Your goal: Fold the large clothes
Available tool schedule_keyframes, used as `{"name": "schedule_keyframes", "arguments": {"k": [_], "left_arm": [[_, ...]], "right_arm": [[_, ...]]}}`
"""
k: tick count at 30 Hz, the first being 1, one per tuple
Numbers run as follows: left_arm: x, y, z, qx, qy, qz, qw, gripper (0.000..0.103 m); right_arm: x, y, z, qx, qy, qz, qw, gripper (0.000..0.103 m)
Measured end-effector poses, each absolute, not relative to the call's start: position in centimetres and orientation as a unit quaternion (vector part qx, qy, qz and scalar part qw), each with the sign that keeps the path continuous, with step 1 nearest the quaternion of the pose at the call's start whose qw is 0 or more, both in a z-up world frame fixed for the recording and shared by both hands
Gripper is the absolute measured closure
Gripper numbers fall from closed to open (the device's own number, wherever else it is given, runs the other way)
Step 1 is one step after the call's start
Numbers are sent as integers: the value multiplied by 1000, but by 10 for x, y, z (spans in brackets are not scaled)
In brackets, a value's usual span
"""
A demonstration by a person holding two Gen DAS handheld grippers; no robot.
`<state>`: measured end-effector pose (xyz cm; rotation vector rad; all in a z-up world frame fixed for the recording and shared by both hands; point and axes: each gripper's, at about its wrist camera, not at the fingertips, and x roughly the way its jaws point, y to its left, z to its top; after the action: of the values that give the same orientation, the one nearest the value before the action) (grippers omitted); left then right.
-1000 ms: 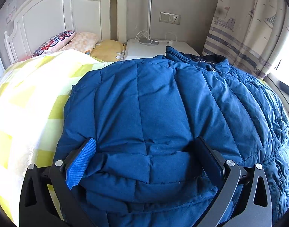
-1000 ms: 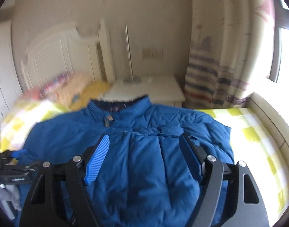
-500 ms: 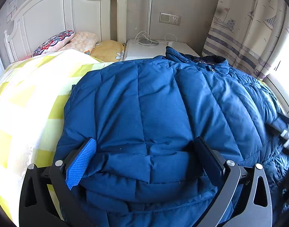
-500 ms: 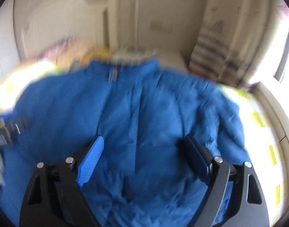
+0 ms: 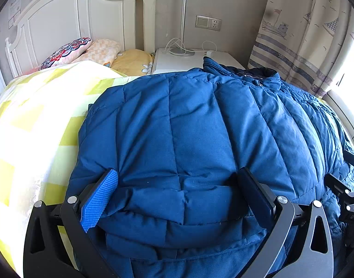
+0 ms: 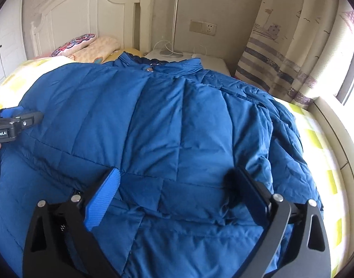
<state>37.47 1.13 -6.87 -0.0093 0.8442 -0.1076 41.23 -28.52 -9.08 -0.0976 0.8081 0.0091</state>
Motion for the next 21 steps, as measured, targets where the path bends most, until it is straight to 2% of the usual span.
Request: {"name": "schedule_keyframes", "arguments": {"k": [5,9,12,15,21], "left_arm": [[366,10,-64,10,421,-57,905,4],[307,-15,-39,4,400,-115,909,4],[278,-40,-53,18,423,-135,896,4],[273,-63,-87,62,461,-114,878,4],[244,-39,-75,46,451,-87,887,4]], "right_arm": [[396,-299,-79,0,397,26,917,5],[347,-299,-55,6,369,33,929,5],[330,-294,-63,-6,380,39,924,5],[336,-289,-99,-24,450,31,892,5],[300,-308,-82,-24,435,16,900,5]]}}
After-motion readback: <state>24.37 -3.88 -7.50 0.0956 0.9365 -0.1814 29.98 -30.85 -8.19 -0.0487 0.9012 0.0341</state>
